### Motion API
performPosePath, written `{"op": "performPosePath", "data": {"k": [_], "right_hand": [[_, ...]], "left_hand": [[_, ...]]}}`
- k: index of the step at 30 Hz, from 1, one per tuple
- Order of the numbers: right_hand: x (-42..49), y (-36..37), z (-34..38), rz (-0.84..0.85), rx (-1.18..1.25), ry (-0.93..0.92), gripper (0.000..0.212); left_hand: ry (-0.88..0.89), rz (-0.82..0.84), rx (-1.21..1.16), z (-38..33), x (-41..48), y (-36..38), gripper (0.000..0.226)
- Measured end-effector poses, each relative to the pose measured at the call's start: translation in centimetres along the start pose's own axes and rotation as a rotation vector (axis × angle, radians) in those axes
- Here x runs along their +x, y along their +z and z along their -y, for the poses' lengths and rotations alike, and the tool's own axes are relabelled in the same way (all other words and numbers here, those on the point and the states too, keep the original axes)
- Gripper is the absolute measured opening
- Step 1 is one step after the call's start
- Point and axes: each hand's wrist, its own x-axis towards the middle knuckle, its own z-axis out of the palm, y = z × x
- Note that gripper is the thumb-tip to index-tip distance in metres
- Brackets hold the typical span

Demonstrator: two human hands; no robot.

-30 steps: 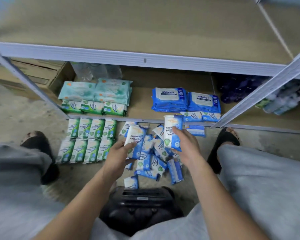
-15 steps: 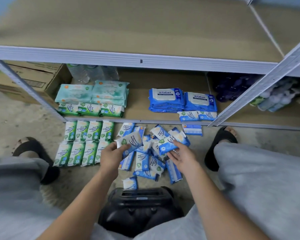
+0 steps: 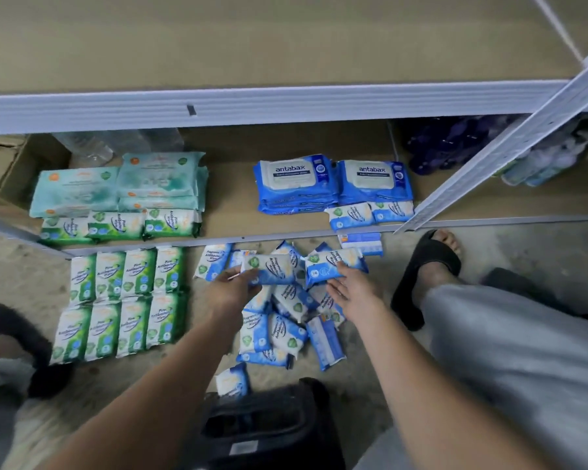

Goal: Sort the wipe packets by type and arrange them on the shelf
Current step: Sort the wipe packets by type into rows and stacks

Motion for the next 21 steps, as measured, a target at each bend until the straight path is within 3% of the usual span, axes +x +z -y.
{"op": "performPosePath", "data": {"k": [2, 13, 16, 18, 19, 21], "right_hand": [[1.9, 0.1, 1.9, -0.015, -0.017, -0.009, 0.015], [9.9, 1.1, 11.3, -0.091, -0.009, -0.044, 0.017], [11.8, 1.7, 11.1, -0.118, -0.052, -0.104, 0.018], [12.5, 1.8, 10.3, -0.173, -0.115, -0.229, 0.012], [12.8, 1.7, 9.8, -0.22, -0.239, -0.329, 0.018], [12.6, 1.4, 8.5, -0.324, -0.533, -0.517, 0.054]], "left_hand": [[-0.002, 0.011, -0.012, -0.6, 1.6, 1.7, 0.036], [-0.001, 0.048, 0.005, -2.4, 8.6, 9.7, 0.016], [-0.016, 0.064, -0.013, -2.5, 9.9, 10.7, 0.011], [0.006, 0.054, 0.046, -2.2, 10.8, 11.0, 0.023], [0.003, 0.03, 0.064, -2.2, 11.0, 11.1, 0.03], [0.052, -0.007, 0.167, -1.8, 11.9, 11.2, 0.029]]}}
